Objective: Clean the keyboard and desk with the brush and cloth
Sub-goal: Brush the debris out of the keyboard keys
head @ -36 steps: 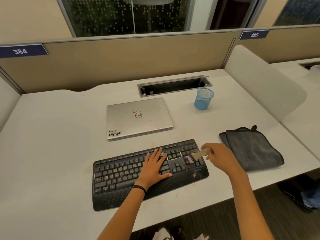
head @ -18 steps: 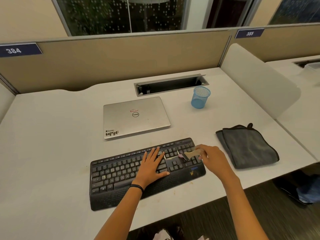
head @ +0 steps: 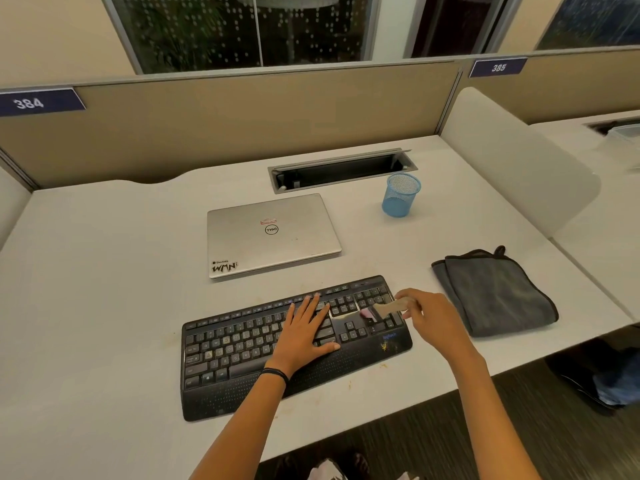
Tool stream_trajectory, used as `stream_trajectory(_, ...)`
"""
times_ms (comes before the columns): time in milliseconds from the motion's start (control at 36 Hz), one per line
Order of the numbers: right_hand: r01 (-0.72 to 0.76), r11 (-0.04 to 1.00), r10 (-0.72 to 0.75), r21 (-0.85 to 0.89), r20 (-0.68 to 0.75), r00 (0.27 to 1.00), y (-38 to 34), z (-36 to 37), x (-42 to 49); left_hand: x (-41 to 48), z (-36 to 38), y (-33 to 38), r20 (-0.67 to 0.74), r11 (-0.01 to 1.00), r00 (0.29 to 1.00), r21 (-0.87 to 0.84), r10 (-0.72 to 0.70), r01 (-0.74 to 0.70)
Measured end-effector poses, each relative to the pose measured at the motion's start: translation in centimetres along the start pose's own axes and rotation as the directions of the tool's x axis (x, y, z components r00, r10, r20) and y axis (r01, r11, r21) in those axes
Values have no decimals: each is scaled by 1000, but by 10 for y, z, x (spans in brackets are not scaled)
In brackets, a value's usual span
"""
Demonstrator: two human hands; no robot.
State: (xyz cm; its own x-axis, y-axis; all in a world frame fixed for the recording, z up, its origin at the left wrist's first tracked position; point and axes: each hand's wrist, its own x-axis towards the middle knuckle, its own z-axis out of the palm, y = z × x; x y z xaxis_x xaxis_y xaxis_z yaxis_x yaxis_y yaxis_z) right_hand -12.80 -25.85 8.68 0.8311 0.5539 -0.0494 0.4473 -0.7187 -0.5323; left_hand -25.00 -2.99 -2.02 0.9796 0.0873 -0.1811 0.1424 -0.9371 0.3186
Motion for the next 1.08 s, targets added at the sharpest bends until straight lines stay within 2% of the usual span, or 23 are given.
stream_trajectory(83, -49, 999, 50, 9, -74, 996, 0, -2, 0, 0, 0, 0, -2, 1000, 1000, -4, 1, -1)
stream_trajectory(194, -30, 998, 30, -60, 1, 1000, 0, 2, 0, 0, 2, -1, -11, 1000, 1000, -12, 7, -7)
stream_trajectory(333, -50, 998, 48, -24, -57, 997, -2, 0, 1, 0, 2, -2, -6, 1000, 1000, -2, 4, -4)
stream_trajectory(417, -33, 998, 31, -51, -30, 999, -3, 3, -1, 0, 2, -2, -8, 1000, 1000, -4, 5, -5)
stream_trajectory(556, -52, 998, 52, 45, -18, 998, -5, -1, -1, 0, 3, -2, -11, 1000, 1000, -6, 2, -2)
stream_trajectory(639, -44, 999, 43, -20, -46, 998, -6, -1, -2, 0, 2, -1, -8, 1000, 1000, -5, 2, -2)
stream_trajectory(750, -26, 1000, 26, -13, 25, 999, -9, 3, -3, 0, 2, -1, -10, 1000, 1000, -5, 1, -1)
stream_trajectory(861, -29, 999, 28, -32, -42, 999, -9, 4, -3, 0, 2, -1, -7, 1000, 1000, 0, -1, 1)
stream_trajectory(1000, -23, 999, 23, -46, -15, 1000, -9, 4, -1, 0, 3, -1, -5, 1000, 1000, 0, -1, 1)
stream_trajectory(1083, -21, 998, 17, -63, -58, 998, -10, 1, 0, 1, 3, -2, -6, 1000, 1000, 0, 0, 0)
